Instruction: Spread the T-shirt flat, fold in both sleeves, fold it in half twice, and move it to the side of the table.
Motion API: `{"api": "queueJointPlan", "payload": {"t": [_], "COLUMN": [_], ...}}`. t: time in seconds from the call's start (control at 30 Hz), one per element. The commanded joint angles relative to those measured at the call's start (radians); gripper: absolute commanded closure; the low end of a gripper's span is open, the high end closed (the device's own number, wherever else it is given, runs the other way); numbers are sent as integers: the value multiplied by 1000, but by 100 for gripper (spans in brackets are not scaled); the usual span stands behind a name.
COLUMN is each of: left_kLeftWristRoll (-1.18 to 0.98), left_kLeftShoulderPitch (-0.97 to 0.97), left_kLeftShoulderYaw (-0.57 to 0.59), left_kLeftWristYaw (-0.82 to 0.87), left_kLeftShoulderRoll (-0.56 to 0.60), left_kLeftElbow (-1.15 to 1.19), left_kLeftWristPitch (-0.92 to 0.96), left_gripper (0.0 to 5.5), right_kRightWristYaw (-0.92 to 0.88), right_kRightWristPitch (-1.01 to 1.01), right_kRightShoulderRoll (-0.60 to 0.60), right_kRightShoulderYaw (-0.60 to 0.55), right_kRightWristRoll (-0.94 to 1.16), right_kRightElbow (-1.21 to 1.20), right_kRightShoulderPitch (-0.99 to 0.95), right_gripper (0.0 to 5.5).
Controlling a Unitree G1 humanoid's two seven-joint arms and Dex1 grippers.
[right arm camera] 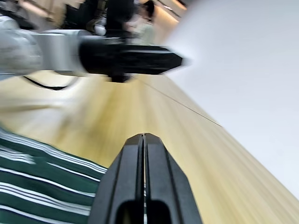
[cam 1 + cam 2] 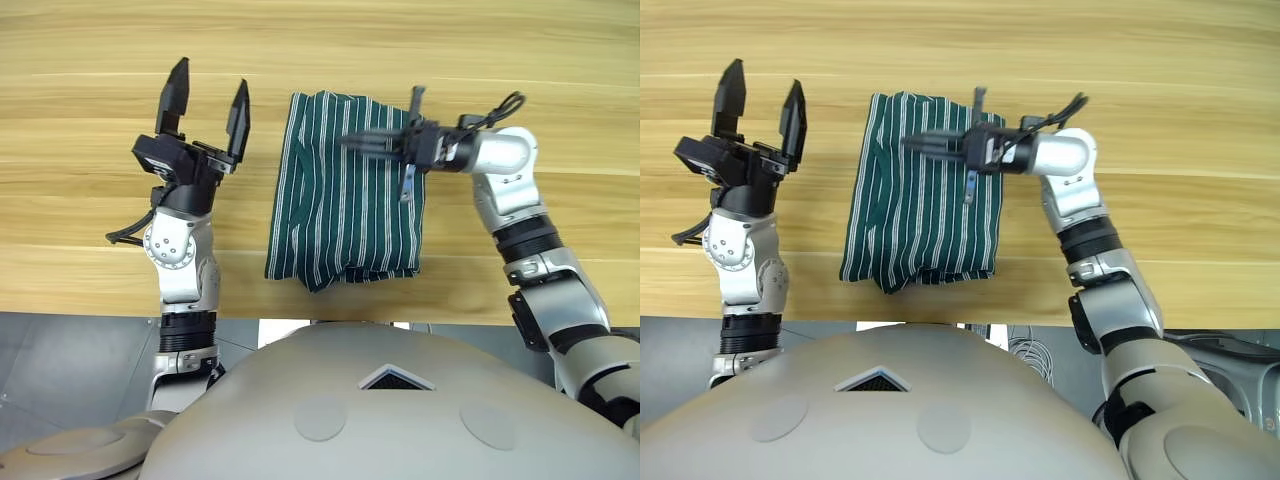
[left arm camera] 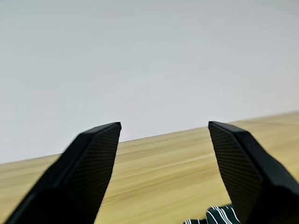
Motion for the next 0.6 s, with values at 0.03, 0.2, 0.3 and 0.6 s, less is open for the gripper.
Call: {"api": "queueJointPlan", "payload": {"t": [0.03,0.2,0.3,0.6], "left_kLeftWristRoll": [61,334,350,516], "left_kLeftShoulderPitch": [37,131,194,154], "left_kLeftShoulderYaw": [63,107,54,-149], "left_kLeftWristYaw": [-172,-305,-351,-350], "left_kLeftShoulderRoll": [259,622,676,670], "left_kLeftElbow": [68,240,174,136], "left_kLeftWristPitch": [-11,-192,-251,-335], "left_gripper": [149,57,12,10], "right_kRightWristYaw": [12,74,122,14], "right_kRightWristPitch": [1,-165,-256,-463], "right_kRightShoulderRoll": [-189,-372,-428,-383], "right_kRightShoulderYaw": [-112,-234,-204,-96], "right_kRightWristRoll": [-25,-32,-86,-411], "right_kRightElbow": [-120,-154,-142,20], "right_kRightShoulderPitch": [212,489,552,435], "right_gripper": [474,375,327,229]}}
